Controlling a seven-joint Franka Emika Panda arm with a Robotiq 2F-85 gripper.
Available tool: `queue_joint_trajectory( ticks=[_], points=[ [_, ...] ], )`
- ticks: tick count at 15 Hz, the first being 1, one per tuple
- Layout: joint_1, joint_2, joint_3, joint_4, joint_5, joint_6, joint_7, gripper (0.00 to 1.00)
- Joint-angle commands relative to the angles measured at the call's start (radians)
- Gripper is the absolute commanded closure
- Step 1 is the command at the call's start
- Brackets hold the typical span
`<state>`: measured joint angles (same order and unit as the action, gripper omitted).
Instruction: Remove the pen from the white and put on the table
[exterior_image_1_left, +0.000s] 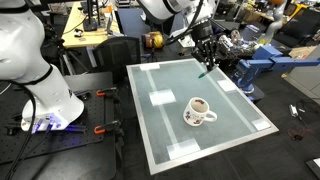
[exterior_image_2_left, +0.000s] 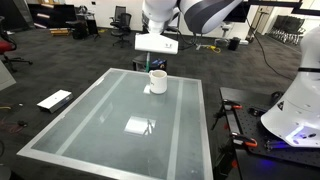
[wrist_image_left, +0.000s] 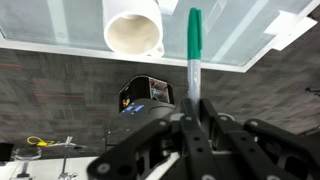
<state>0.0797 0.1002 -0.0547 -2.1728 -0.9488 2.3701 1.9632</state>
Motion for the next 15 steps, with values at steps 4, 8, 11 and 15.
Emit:
queue_joint_trajectory(
  ticks=[4, 8, 11, 15],
  points=[
    [-0.017, 0.016, 0.077, 0.019, 0.310, 0.059, -0.470, 0.97],
    [-0.007, 0.052, 0.101, 0.063, 0.542, 0.003, -0.790, 0.97],
    [0.013, 0.041, 0.077, 0.035, 0.518, 0.037, -0.751, 0.87],
    [0.014, 0.048, 0.077, 0.041, 0.523, 0.037, -0.764, 0.97]
  ],
)
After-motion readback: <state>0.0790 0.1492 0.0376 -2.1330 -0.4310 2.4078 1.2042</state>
